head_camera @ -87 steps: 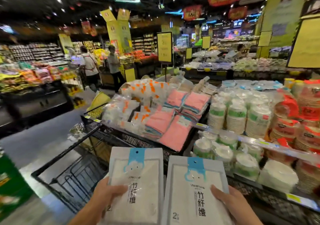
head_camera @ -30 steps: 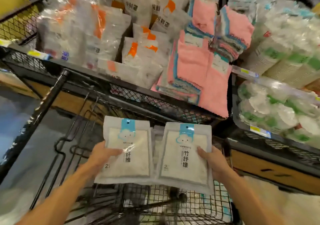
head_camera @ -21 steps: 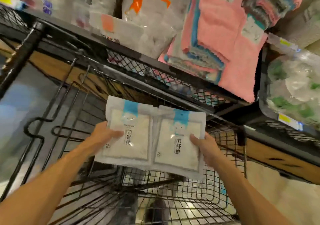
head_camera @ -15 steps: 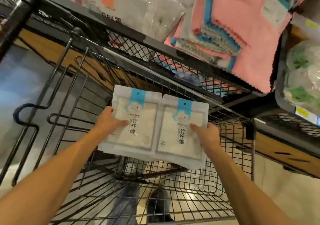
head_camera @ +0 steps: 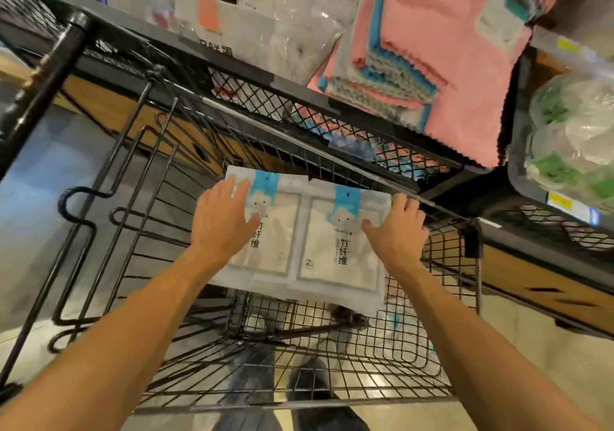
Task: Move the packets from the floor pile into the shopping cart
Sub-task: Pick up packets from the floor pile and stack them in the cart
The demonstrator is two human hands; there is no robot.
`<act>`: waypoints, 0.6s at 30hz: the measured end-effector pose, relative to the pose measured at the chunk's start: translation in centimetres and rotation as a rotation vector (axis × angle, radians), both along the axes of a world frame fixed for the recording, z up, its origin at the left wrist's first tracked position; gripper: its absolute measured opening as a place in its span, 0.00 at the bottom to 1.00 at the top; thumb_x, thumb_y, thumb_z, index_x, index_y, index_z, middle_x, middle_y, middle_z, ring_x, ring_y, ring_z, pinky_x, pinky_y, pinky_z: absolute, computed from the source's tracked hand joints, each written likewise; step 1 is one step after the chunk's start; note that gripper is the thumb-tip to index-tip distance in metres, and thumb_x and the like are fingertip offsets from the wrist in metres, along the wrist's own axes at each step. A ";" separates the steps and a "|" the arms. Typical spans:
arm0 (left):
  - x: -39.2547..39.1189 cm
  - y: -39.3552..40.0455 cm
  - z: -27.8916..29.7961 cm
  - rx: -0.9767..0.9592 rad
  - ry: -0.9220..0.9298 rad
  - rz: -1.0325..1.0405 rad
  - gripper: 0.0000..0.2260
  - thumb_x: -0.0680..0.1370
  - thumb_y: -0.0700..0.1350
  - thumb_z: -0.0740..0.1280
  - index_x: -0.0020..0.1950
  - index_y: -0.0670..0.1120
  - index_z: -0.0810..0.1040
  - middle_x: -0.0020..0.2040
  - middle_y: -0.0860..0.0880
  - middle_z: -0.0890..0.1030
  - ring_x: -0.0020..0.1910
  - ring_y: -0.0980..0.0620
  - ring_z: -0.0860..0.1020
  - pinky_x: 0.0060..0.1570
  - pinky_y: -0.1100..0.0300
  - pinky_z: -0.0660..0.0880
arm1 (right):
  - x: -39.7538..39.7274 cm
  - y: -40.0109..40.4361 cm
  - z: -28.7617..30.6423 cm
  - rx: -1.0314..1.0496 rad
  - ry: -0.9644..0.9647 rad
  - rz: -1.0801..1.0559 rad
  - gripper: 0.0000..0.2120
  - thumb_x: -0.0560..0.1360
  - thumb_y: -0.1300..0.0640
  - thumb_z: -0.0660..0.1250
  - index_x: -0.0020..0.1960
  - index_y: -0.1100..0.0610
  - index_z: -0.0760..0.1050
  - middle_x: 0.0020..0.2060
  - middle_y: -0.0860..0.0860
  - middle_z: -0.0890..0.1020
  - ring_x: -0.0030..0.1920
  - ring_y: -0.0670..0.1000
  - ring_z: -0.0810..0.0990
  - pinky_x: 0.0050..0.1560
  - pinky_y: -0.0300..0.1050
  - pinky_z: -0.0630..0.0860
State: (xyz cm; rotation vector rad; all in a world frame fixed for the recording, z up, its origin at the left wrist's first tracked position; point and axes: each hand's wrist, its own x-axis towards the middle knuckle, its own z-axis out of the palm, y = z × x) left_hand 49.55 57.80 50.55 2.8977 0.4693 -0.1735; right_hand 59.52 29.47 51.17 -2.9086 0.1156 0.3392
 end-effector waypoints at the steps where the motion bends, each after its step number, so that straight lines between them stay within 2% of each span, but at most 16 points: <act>1: 0.1 -0.2 1.4 0.014 -0.021 -0.010 0.28 0.77 0.57 0.69 0.74 0.45 0.71 0.72 0.38 0.73 0.68 0.38 0.73 0.66 0.41 0.71 | 0.0 -0.3 1.2 0.011 -0.019 0.039 0.32 0.74 0.40 0.72 0.70 0.55 0.67 0.67 0.55 0.72 0.68 0.59 0.70 0.68 0.64 0.70; 5: 1.5 -1.3 8.6 0.025 -0.040 -0.036 0.28 0.82 0.60 0.60 0.79 0.49 0.65 0.80 0.41 0.62 0.79 0.42 0.60 0.76 0.39 0.58 | 0.6 -1.4 7.2 0.049 -0.066 0.131 0.33 0.77 0.37 0.66 0.76 0.52 0.67 0.74 0.54 0.70 0.75 0.60 0.66 0.75 0.69 0.60; 8: 2.6 -2.6 14.6 0.039 -0.125 -0.034 0.28 0.81 0.61 0.59 0.78 0.49 0.68 0.79 0.41 0.66 0.78 0.42 0.62 0.76 0.38 0.59 | 0.9 -2.1 12.6 0.059 -0.075 0.173 0.33 0.78 0.35 0.64 0.78 0.51 0.66 0.77 0.53 0.68 0.78 0.59 0.63 0.76 0.72 0.54; 11: 2.9 -4.5 20.8 0.050 -0.189 -0.031 0.29 0.80 0.63 0.58 0.76 0.48 0.71 0.75 0.41 0.70 0.76 0.41 0.67 0.74 0.38 0.62 | 0.7 -3.1 18.5 0.113 -0.159 0.224 0.30 0.78 0.37 0.64 0.75 0.51 0.69 0.73 0.52 0.73 0.73 0.60 0.68 0.74 0.71 0.61; 13: 2.7 -6.2 24.8 0.067 -0.216 -0.026 0.31 0.79 0.65 0.55 0.75 0.49 0.72 0.73 0.41 0.73 0.73 0.41 0.69 0.73 0.38 0.64 | 0.3 -3.9 22.2 0.155 -0.189 0.227 0.29 0.77 0.38 0.64 0.74 0.51 0.70 0.73 0.52 0.73 0.73 0.61 0.69 0.72 0.69 0.63; 18: 0.9 -10.5 31.6 0.091 -0.250 -0.058 0.27 0.82 0.63 0.56 0.77 0.51 0.69 0.76 0.44 0.70 0.74 0.41 0.69 0.72 0.41 0.65 | -1.4 -7.2 29.0 0.170 -0.228 0.241 0.31 0.78 0.36 0.64 0.76 0.49 0.69 0.74 0.53 0.72 0.71 0.62 0.71 0.69 0.65 0.70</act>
